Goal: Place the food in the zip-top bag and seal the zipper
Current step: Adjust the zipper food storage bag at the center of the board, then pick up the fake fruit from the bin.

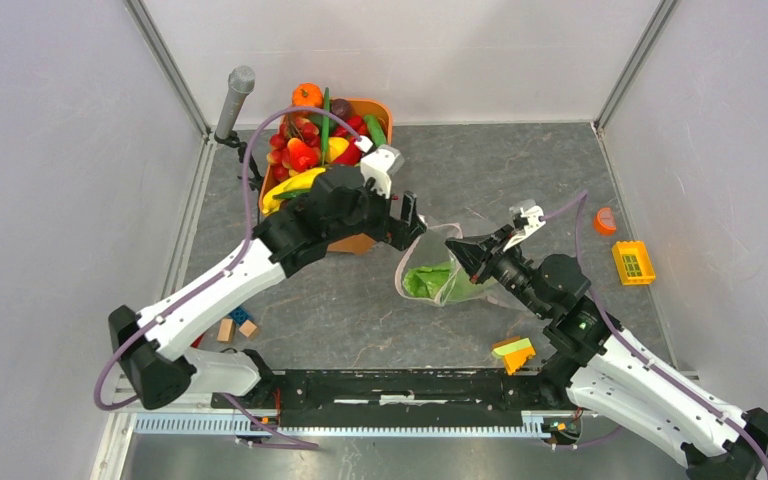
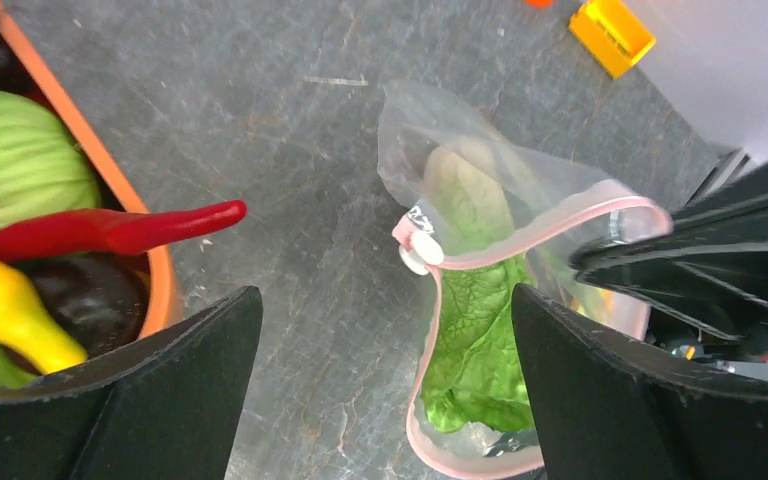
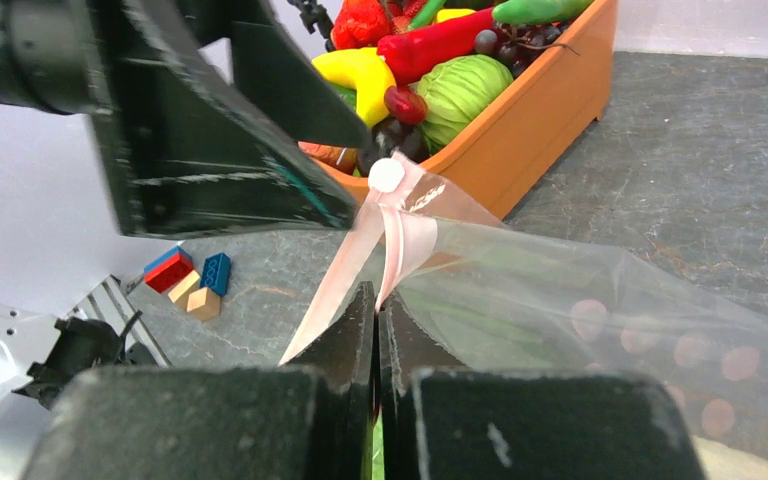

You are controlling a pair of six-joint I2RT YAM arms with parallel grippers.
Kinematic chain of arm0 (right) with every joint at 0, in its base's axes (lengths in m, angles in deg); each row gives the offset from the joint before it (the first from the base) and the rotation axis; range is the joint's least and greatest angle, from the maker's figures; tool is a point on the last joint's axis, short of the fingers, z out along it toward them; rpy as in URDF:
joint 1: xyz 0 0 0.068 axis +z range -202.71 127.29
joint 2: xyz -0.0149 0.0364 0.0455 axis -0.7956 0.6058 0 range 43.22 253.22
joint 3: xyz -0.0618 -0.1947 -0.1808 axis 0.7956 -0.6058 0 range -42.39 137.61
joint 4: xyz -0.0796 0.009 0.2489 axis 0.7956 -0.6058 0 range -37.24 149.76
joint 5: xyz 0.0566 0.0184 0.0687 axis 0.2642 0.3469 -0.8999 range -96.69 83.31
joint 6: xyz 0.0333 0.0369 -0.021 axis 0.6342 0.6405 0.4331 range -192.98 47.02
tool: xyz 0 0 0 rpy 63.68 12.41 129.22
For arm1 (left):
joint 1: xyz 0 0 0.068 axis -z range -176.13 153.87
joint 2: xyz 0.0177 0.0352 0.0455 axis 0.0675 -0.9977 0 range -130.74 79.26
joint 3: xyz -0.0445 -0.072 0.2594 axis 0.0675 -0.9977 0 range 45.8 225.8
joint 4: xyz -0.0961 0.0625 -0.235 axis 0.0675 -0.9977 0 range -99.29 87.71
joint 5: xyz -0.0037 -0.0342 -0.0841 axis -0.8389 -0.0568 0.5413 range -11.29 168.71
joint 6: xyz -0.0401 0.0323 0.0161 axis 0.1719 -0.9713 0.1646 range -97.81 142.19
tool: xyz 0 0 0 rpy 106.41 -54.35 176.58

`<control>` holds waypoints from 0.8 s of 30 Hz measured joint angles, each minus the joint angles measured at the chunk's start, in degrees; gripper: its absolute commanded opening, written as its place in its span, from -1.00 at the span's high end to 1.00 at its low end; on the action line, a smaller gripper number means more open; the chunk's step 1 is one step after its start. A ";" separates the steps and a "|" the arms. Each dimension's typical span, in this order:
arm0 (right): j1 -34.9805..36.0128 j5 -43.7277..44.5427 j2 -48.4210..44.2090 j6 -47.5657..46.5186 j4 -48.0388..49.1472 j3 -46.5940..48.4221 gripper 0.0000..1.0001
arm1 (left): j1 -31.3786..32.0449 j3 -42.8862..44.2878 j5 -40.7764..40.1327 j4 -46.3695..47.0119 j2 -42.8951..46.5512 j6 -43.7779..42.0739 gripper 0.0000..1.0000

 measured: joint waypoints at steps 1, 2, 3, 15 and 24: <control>0.00 0.17 -0.02 0.44 0.72 -0.63 1.00 | -0.11 0.00 -0.28 -0.17 1.22 -0.11 -1.00; 0.00 0.26 0.00 0.90 1.29 -1.27 1.00 | -0.22 0.00 -0.85 -0.33 2.29 -0.22 -1.00; 0.00 0.35 0.00 1.31 1.97 -2.03 1.00 | -0.31 -0.02 -1.70 -0.72 3.58 -0.48 -1.00; 0.00 0.52 -0.15 2.91 3.28 -4.07 1.00 | -14.14 -0.28 -8.57 -6.80 5.44 -1.25 -0.97; 0.00 1.07 -1.18 3.21 3.30 -4.39 1.00 | -15.39 -4.92 -7.34 -4.59 0.24 3.65 -0.59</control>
